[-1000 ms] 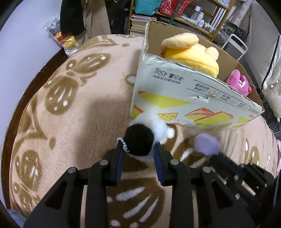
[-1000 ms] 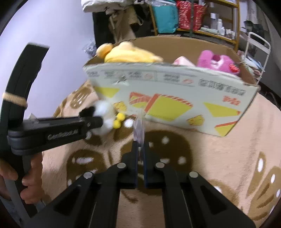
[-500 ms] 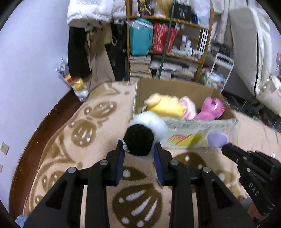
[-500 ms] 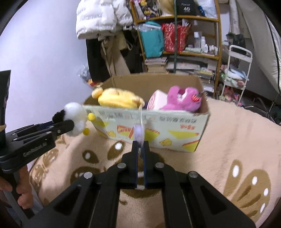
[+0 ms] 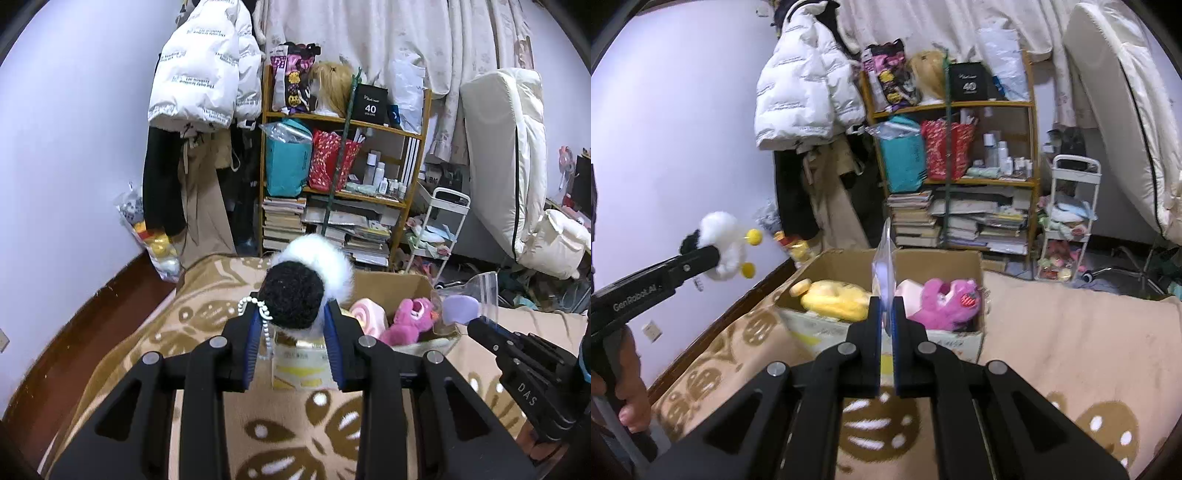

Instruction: Organize soft objects

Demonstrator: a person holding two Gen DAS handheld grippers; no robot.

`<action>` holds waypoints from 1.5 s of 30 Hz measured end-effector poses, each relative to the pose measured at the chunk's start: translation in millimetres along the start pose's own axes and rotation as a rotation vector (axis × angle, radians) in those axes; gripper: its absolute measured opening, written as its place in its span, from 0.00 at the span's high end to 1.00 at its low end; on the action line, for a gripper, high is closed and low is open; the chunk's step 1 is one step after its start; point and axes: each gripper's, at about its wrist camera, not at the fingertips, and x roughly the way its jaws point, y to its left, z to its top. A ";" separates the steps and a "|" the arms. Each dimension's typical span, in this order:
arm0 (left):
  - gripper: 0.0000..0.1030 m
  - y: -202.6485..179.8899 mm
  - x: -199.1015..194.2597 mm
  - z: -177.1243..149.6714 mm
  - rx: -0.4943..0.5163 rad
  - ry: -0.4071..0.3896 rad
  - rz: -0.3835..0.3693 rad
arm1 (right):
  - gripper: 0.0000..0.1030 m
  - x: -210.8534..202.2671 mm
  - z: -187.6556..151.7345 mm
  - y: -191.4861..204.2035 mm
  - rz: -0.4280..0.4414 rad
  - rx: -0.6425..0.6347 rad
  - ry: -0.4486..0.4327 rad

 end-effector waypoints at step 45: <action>0.15 -51.8 63.2 -26.7 0.113 0.119 -0.042 | 0.91 71.9 -25.4 -43.1 0.048 0.134 0.119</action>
